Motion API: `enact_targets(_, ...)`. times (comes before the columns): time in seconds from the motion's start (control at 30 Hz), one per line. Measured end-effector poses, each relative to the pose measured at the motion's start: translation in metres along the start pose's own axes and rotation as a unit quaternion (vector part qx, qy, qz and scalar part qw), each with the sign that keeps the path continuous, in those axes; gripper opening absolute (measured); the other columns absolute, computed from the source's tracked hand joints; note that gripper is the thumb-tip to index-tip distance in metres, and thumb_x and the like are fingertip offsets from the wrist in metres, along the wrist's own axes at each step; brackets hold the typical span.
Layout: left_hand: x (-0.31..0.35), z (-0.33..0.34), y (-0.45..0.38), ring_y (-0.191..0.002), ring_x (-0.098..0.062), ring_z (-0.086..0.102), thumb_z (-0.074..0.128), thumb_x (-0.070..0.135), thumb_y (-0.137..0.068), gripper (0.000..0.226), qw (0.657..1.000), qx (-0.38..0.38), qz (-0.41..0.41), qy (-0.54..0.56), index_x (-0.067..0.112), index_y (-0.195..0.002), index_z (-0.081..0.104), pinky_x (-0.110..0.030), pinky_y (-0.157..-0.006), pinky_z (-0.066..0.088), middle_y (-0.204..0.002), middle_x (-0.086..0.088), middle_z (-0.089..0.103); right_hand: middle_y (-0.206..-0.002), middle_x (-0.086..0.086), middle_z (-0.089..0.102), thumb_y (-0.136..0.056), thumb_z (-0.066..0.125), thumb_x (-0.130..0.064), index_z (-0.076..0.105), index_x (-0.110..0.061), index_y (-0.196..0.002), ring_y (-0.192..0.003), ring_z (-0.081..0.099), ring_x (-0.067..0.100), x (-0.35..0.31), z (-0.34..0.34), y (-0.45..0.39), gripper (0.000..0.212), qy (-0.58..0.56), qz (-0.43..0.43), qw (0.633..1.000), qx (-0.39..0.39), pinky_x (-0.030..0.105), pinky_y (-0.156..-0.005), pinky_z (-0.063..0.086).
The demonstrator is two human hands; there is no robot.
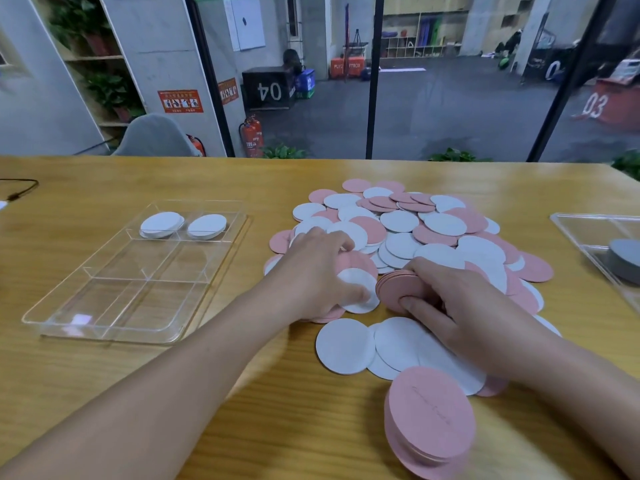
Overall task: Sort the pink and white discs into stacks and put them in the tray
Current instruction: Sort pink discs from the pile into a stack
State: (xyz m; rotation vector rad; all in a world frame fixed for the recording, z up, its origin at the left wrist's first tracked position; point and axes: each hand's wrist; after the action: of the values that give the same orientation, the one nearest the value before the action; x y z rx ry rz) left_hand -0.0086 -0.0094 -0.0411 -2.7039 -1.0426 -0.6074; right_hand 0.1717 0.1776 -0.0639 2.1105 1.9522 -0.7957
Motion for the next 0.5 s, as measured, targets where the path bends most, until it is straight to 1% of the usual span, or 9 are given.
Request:
enact_targets(0.07, 0.003, 0.001, -0.004, -0.119, -0.013, 0.053, 0.089, 0.048, -0.082, 0.072, 1.0, 0.0, 0.004, 0.029, 0.039, -0.146, 0.057, -0.032, -0.086, 0.049, -0.128, 0.012, 0.053, -0.075, -0.013, 0.057, -0.103, 0.063, -0.033, 0.045, -0.03, -0.088, -0.079, 0.054, 0.013, 0.0, 0.0, 0.0, 0.023, 0.001, 0.0, 1.0, -0.003, 0.03, -0.063, 0.041)
enact_targets(0.13, 0.004, 0.007, -0.006, -0.11, -0.009, 0.059, 0.086, 0.037, -0.09, 0.05, 0.996, 0.023, 0.008, 0.082, 0.037, -0.135, 0.065, -0.024, -0.077, 0.045, -0.123, 0.014, 0.06, -0.076, -0.012, 0.057, -0.103, 0.062, -0.033, 0.044, -0.03, -0.088, -0.078, 0.053, 0.013, 0.001, -0.001, 0.0, 0.023, 0.004, 0.001, 1.0, -0.006, 0.031, -0.065, 0.043)
enact_targets(0.17, 0.004, 0.009, -0.005, -0.104, -0.009, 0.062, 0.082, 0.032, -0.094, 0.034, 0.992, 0.042, 0.01, 0.115, 0.035, -0.126, 0.07, -0.025, -0.074, 0.046, -0.117, 0.015, 0.065, -0.076, -0.012, 0.057, -0.103, 0.062, -0.034, 0.045, -0.029, -0.089, -0.078, 0.053, 0.013, 0.001, -0.001, 0.0, 0.023, 0.006, 0.001, 1.0, -0.006, 0.031, -0.065, 0.044)
enact_targets(0.23, 0.002, 0.013, -0.006, -0.093, -0.013, 0.066, 0.075, 0.024, -0.099, 0.01, 0.98, 0.073, 0.009, 0.183, 0.031, -0.107, 0.075, -0.033, -0.074, 0.052, -0.103, 0.012, 0.073, -0.076, -0.011, 0.057, -0.102, 0.062, -0.034, 0.045, -0.028, -0.088, -0.078, 0.052, 0.013, 0.002, -0.002, 0.0, 0.023, 0.007, -0.004, 1.0, -0.004, 0.031, -0.066, 0.043)
enact_targets(0.27, 0.001, 0.013, -0.006, -0.091, -0.016, 0.067, 0.073, 0.023, -0.101, 0.007, 0.974, 0.081, 0.011, 0.213, 0.03, -0.101, 0.075, -0.039, -0.076, 0.055, -0.098, 0.009, 0.074, -0.076, -0.011, 0.056, -0.102, 0.061, -0.034, 0.045, -0.028, -0.088, -0.078, 0.052, 0.013, 0.002, -0.002, 0.0, 0.023, 0.005, -0.005, 1.0, -0.003, 0.031, -0.067, 0.043)
enact_targets(0.33, -0.001, 0.009, -0.005, -0.088, -0.02, 0.069, 0.074, 0.024, -0.102, 0.007, 0.959, 0.097, 0.016, 0.266, 0.028, -0.097, 0.075, -0.043, -0.076, 0.057, -0.096, 0.007, 0.076, -0.077, -0.011, 0.057, -0.102, 0.062, -0.033, 0.045, -0.028, -0.088, -0.078, 0.052, 0.014, 0.002, -0.002, 0.0, 0.022, 0.003, -0.002, 1.0, -0.005, 0.032, -0.068, 0.044)
enact_targets(0.4, -0.003, 0.005, -0.005, -0.078, -0.02, 0.065, 0.075, 0.026, -0.101, 0.004, 0.943, 0.1, 0.013, 0.317, 0.027, -0.099, 0.072, -0.039, -0.069, 0.052, -0.091, 0.003, 0.078, -0.077, -0.011, 0.057, -0.103, 0.062, -0.032, 0.045, -0.029, -0.088, -0.078, 0.052, 0.015, 0.001, -0.002, 0.0, 0.023, -0.001, 0.002, 1.0, -0.005, 0.033, -0.067, 0.044)
enact_targets(0.43, -0.003, 0.004, -0.004, -0.073, -0.018, 0.063, 0.077, 0.026, -0.101, 0.006, 0.938, 0.093, 0.01, 0.334, 0.026, -0.101, 0.071, -0.034, -0.066, 0.049, -0.087, 0.002, 0.078, -0.076, -0.011, 0.057, -0.103, 0.062, -0.033, 0.044, -0.03, -0.087, -0.078, 0.052, 0.015, 0.001, -0.002, 0.0, 0.024, -0.002, 0.003, 1.0, -0.004, 0.033, -0.067, 0.044)
enact_targets(0.5, -0.002, 0.004, -0.003, -0.07, -0.019, 0.067, 0.083, 0.025, -0.097, 0.018, 0.935, 0.081, 0.007, 0.346, 0.024, -0.105, 0.067, -0.032, -0.062, 0.053, -0.082, 0.002, 0.08, -0.076, -0.011, 0.057, -0.102, 0.063, -0.033, 0.043, -0.031, -0.086, -0.078, 0.053, 0.015, 0.001, -0.003, 0.0, 0.026, 0.001, 0.005, 1.0, -0.002, 0.033, -0.065, 0.044)
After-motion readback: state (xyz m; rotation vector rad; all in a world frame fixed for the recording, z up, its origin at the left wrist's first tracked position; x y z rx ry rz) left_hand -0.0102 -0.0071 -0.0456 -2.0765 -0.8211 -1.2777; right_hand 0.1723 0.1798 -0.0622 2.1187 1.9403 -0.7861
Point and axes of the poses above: each hand's wrist, its own y-axis away from the middle knuckle, its own z-axis out of the palm, x = y × z
